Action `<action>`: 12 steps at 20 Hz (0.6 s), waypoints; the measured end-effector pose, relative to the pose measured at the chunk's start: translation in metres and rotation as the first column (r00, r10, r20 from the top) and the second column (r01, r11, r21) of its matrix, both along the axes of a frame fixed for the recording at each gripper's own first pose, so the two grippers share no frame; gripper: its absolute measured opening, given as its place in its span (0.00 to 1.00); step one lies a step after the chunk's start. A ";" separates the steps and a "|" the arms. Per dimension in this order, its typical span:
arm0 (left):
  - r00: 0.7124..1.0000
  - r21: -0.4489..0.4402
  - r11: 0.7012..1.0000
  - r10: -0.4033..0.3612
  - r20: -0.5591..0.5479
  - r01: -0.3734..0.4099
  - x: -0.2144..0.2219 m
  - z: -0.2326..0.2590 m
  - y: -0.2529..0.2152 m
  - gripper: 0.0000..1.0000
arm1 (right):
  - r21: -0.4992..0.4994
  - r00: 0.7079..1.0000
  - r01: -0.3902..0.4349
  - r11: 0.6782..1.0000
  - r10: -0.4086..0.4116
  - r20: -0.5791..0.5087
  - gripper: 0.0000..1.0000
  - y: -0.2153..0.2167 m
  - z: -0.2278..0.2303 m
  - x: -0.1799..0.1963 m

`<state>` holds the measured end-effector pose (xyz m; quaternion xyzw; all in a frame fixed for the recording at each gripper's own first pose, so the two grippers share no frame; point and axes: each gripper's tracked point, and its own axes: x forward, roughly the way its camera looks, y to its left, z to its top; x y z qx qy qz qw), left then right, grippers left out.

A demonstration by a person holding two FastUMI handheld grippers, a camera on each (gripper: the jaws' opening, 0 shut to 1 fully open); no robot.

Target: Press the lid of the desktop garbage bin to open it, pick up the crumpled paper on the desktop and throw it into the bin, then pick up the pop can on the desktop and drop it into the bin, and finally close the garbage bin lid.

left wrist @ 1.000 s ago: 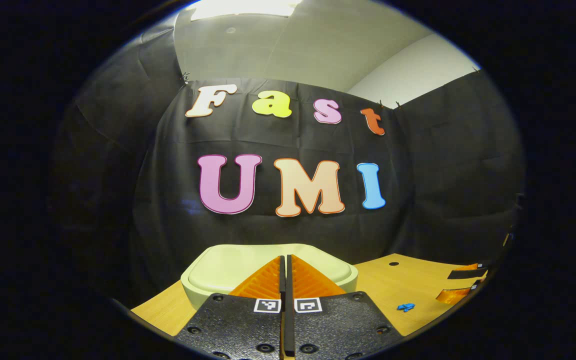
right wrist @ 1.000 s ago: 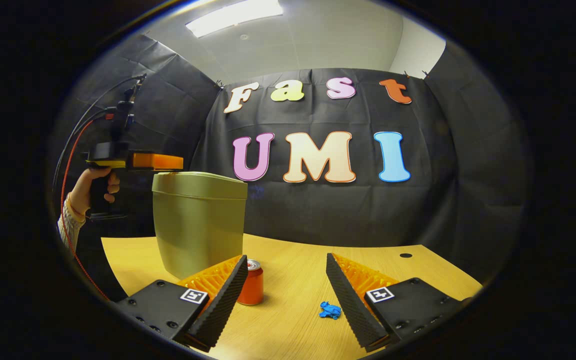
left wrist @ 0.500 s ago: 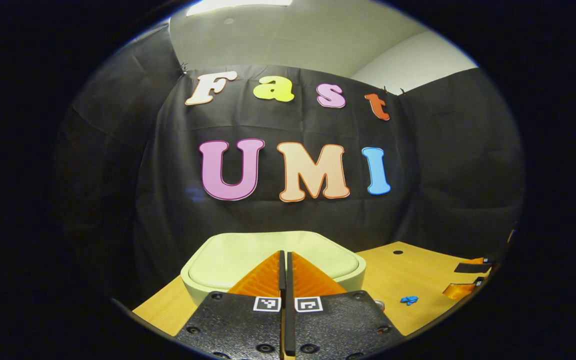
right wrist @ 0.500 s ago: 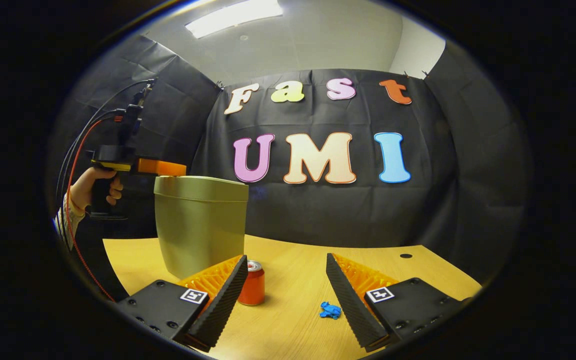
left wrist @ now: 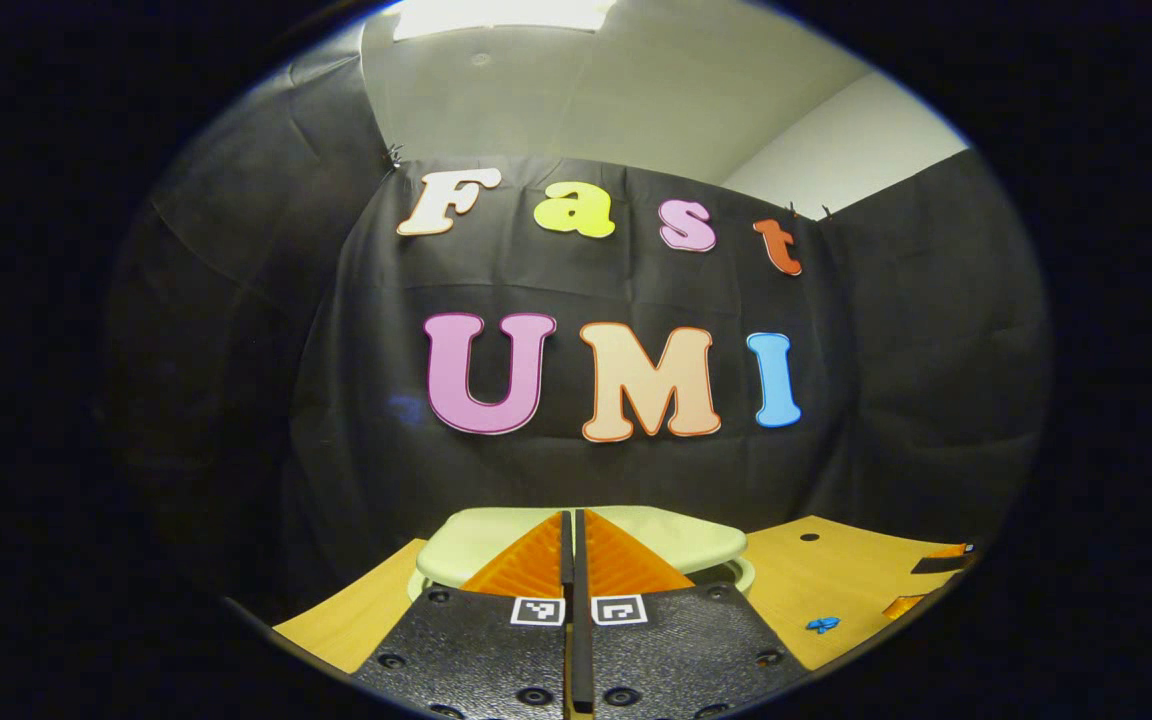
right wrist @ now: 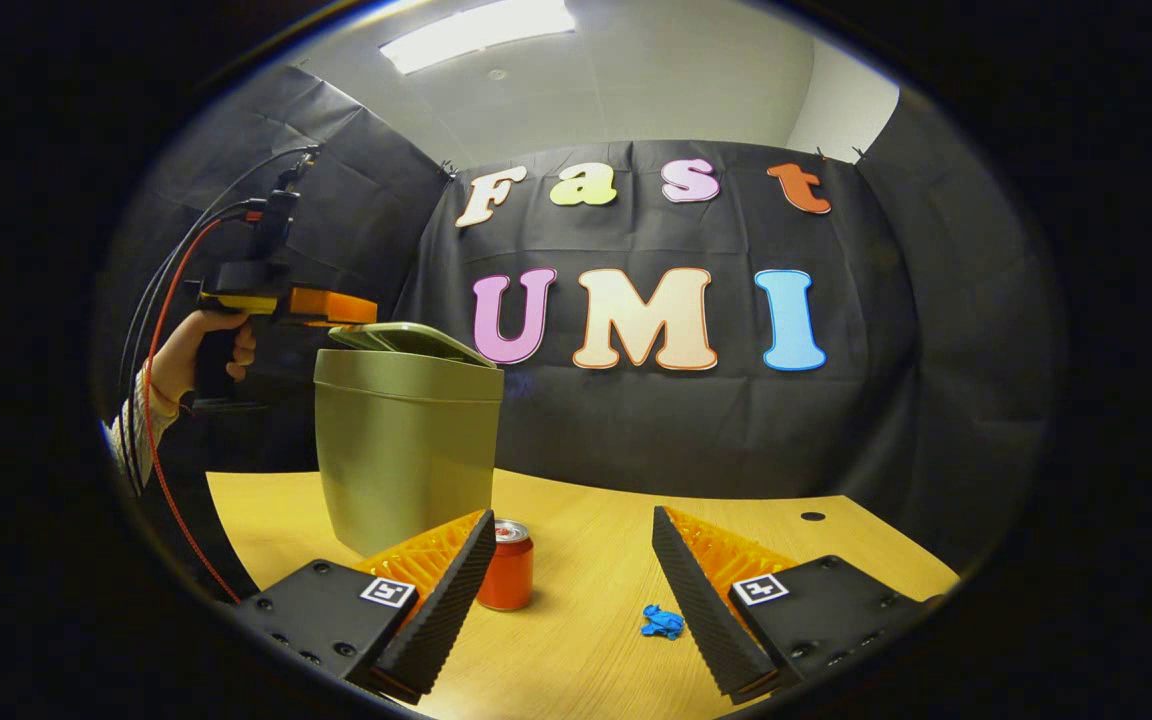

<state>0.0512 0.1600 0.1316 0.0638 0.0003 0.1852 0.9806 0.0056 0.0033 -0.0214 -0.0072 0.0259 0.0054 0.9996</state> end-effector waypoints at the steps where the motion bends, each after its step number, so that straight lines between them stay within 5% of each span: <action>1: 1.000 0.008 1.000 -0.009 0.013 0.009 0.001 0.008 -0.003 0.00 | -0.002 1.000 0.002 1.000 -0.002 0.003 0.99 0.001 0.001 -0.001; 12: 0.986 0.055 0.986 -0.161 0.044 0.158 -0.017 0.015 -0.066 0.00 | 0.005 1.000 0.015 1.000 -0.015 -0.014 0.99 -0.006 -0.005 0.001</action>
